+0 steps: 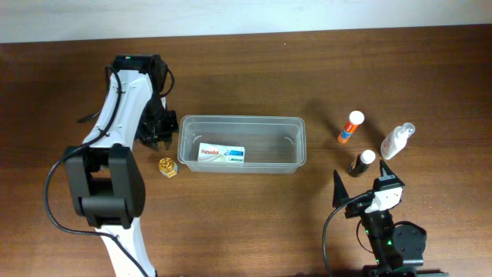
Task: Pack container
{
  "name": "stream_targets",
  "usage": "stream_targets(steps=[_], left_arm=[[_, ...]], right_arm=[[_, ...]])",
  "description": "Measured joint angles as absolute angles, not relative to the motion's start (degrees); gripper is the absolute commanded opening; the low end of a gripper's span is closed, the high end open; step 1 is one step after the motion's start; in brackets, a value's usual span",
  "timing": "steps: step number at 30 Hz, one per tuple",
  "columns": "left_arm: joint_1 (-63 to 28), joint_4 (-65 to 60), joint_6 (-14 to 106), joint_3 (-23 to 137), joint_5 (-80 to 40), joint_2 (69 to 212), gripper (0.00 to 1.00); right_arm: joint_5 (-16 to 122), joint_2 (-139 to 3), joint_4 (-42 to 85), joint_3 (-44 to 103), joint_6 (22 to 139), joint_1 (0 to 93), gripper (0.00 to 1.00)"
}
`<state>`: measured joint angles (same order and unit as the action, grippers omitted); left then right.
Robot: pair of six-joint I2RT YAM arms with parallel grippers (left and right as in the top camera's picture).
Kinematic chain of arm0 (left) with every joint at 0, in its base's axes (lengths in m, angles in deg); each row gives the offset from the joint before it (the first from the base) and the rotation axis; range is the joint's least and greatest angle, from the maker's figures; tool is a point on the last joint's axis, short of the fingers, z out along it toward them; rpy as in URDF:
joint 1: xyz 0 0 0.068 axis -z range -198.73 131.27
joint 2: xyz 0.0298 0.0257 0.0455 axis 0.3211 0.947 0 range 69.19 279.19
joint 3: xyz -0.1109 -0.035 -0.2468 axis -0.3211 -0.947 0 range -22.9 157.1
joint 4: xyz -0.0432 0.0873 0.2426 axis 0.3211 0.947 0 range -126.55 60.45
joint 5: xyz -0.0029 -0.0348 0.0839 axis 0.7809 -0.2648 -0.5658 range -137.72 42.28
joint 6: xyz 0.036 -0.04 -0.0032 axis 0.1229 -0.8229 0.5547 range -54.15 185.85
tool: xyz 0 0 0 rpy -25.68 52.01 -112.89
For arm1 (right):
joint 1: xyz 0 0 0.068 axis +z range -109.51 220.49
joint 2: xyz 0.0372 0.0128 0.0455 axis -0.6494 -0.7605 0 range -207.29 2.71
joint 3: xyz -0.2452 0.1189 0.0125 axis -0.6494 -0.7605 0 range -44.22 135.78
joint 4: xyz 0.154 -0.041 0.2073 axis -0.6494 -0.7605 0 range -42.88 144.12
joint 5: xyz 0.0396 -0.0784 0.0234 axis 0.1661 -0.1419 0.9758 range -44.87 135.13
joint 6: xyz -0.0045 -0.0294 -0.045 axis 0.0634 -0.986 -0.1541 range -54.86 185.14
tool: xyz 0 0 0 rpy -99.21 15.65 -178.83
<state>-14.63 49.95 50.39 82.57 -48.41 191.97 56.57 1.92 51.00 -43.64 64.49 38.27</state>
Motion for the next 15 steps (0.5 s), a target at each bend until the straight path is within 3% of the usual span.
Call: stream_targets(steps=[5,10,13,15], left_arm=[[-16.49,47.17,50.26,79.31,-46.29,191.97,0.39],[-17.41,44.31,51.33,74.15,-42.79,191.97,0.32],[-17.34,42.21,51.57,71.86,-41.63,191.93,0.34],[-17.32,40.84,51.79,70.61,-41.33,191.93,0.4]], right_arm=[[56.57,1.92,51.0,-43.64,64.49,38.27,0.98],[56.57,1.92,51.0,-43.64,64.47,38.27,0.99],[56.57,1.92,51.0,-43.64,64.49,38.27,0.98],[56.57,1.92,51.0,-43.64,64.49,38.27,0.99]])
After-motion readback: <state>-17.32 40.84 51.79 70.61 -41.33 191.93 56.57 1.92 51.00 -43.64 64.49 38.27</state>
